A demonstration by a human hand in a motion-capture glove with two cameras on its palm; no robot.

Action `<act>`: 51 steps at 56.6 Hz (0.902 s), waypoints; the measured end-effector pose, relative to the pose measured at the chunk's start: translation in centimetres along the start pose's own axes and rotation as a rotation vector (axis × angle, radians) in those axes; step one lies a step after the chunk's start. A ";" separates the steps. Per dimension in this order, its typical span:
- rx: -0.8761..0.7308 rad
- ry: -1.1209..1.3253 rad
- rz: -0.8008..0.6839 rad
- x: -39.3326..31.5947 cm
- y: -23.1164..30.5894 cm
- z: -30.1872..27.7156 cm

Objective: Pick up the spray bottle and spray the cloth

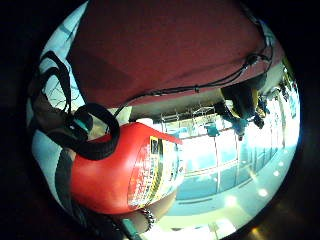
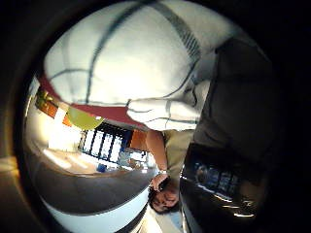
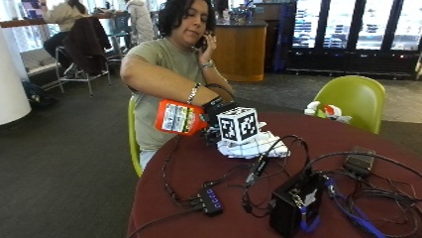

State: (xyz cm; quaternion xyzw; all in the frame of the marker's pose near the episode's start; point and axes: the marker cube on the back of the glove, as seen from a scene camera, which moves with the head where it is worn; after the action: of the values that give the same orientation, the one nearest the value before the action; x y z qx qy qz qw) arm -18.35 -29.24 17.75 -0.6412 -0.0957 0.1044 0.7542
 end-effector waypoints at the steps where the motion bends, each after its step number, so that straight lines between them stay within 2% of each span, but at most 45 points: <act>1: -0.006 0.004 0.000 -0.1 -0.1 0.1; 6: -0.008 0.000 -0.044 -0.8 0.8 0.0; 12: 0.049 -0.036 -0.210 -2.2 4.8 -1.5; 24: 0.390 -0.140 -0.656 -7.7 15.4 -4.5; 29: 0.548 -0.216 -0.853 -10.3 18.0 -5.3; 38: 0.837 -0.401 -1.175 -15.4 18.7 -5.4; 43: 0.937 -0.500 -1.364 -19.9 17.9 -4.4; 51: 1.074 -0.609 -1.475 -24.2 14.5 -5.0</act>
State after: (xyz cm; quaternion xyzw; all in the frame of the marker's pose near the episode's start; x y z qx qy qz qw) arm -40.66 -38.52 2.38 0.0658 -0.6062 -0.2043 0.7658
